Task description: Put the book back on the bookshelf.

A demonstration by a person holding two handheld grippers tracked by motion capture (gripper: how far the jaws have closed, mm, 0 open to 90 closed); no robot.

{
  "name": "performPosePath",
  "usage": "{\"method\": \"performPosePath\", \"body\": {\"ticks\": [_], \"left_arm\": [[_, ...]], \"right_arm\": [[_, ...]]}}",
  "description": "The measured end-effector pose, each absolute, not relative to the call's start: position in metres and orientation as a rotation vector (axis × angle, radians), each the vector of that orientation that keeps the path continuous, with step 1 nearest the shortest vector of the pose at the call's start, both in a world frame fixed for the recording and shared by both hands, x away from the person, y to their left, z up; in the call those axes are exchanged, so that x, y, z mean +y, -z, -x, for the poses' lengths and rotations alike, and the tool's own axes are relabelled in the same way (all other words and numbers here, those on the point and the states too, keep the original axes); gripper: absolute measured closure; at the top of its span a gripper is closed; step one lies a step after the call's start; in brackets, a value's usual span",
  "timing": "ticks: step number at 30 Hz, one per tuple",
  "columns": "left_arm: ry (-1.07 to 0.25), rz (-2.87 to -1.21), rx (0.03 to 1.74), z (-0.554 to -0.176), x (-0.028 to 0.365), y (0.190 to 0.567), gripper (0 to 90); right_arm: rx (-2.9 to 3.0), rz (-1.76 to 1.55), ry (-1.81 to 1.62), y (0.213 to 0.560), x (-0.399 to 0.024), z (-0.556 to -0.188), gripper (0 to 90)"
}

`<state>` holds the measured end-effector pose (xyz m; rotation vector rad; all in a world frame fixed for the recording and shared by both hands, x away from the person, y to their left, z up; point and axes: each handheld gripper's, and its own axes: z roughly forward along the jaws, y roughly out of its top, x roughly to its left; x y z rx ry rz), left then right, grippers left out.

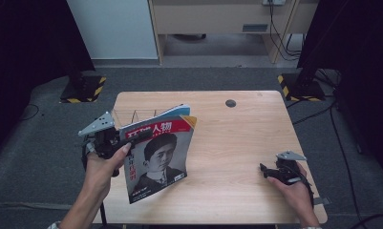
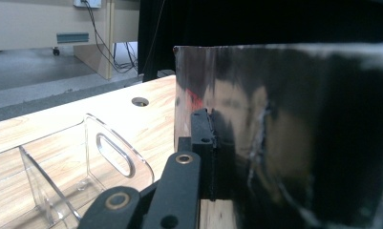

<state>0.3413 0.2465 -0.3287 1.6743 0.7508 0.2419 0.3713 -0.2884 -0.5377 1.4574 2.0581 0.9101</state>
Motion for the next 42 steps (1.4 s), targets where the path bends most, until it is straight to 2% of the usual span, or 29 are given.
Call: {"method": "performPosePath", "body": {"ticks": [30,42], "left_arm": [[-0.314,-1.613,0.824,-0.317,0.306,0.334,86.3],[-0.372,-1.611,0.86,-0.314,0.316,0.339,86.3]], "right_arm": [[2.055,-1.458,-0.908,0.538,-0.288,-0.371,20.1],[2.055,-1.458,-0.909,0.538,-0.288,-0.371,20.1]]}}
